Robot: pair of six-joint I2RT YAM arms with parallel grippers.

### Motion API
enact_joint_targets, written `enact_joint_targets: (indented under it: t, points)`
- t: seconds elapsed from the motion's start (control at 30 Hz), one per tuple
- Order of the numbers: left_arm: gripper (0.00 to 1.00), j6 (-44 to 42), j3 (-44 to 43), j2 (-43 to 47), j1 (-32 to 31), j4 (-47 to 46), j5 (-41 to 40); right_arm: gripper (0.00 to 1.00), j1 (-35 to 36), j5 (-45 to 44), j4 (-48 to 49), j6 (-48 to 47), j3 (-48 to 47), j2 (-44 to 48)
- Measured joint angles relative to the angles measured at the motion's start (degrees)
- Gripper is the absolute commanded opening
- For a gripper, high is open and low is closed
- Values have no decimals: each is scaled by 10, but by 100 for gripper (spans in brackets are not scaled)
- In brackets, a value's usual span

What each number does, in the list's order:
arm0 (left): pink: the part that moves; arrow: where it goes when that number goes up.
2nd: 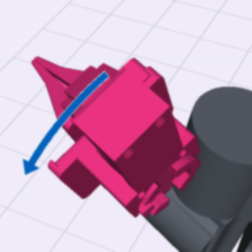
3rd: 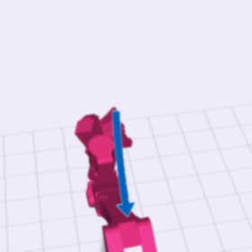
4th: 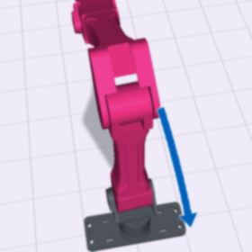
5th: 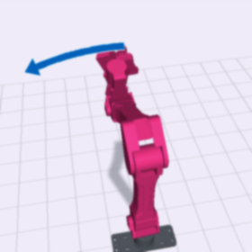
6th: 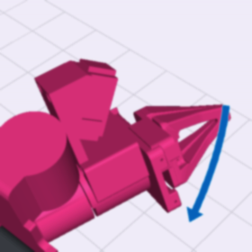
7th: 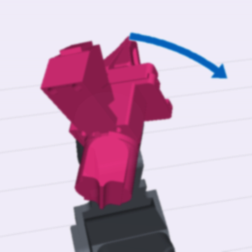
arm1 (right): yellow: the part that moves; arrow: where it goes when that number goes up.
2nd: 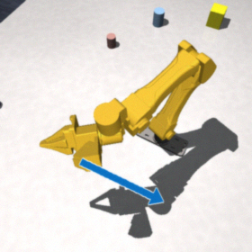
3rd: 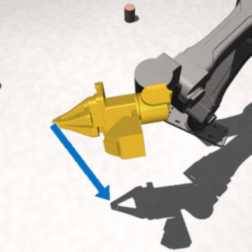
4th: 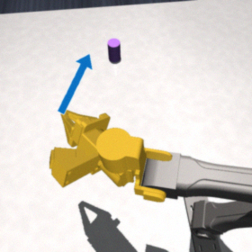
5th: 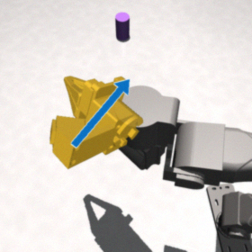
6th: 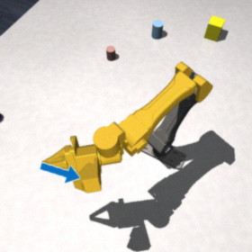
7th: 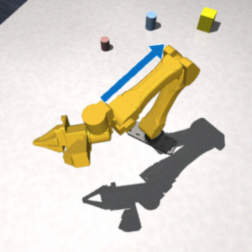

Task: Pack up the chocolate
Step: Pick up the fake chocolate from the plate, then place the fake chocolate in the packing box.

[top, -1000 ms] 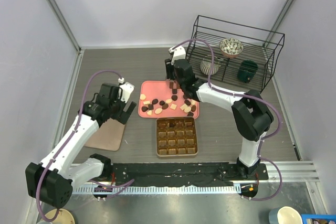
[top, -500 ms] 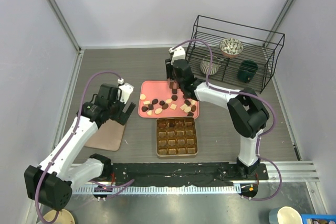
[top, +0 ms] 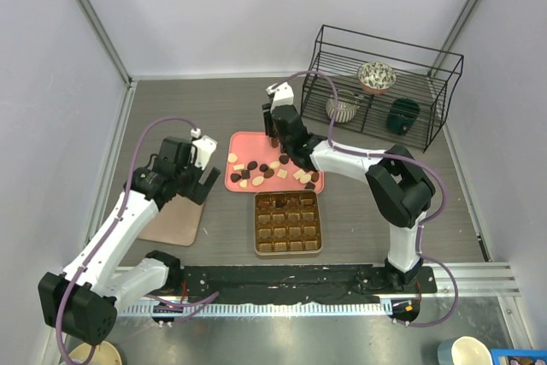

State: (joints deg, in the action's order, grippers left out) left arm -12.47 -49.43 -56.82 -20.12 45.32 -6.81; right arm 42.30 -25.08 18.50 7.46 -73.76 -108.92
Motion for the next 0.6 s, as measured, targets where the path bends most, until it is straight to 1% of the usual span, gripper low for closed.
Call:
enact_joint_targets:
  t: [0.2, 0.3, 0.33, 0.43, 0.6]
  points:
    - [100, 0, 0, 8, 0, 6, 0, 41, 23, -5, 8, -1, 16, 0]
    - [100, 0, 0, 13, 0, 8, 0, 37, 26, -5, 12, -1, 18, 0]
    - [100, 0, 0, 15, 0, 8, 0, 32, 25, -5, 13, -1, 18, 0]
    - [100, 0, 0, 16, 0, 8, 0, 28, 25, -4, 13, -2, 19, 0]
    - [100, -2, 0, 17, 0, 8, -3, 28, 36, -1, -10, -30, 18, 22]
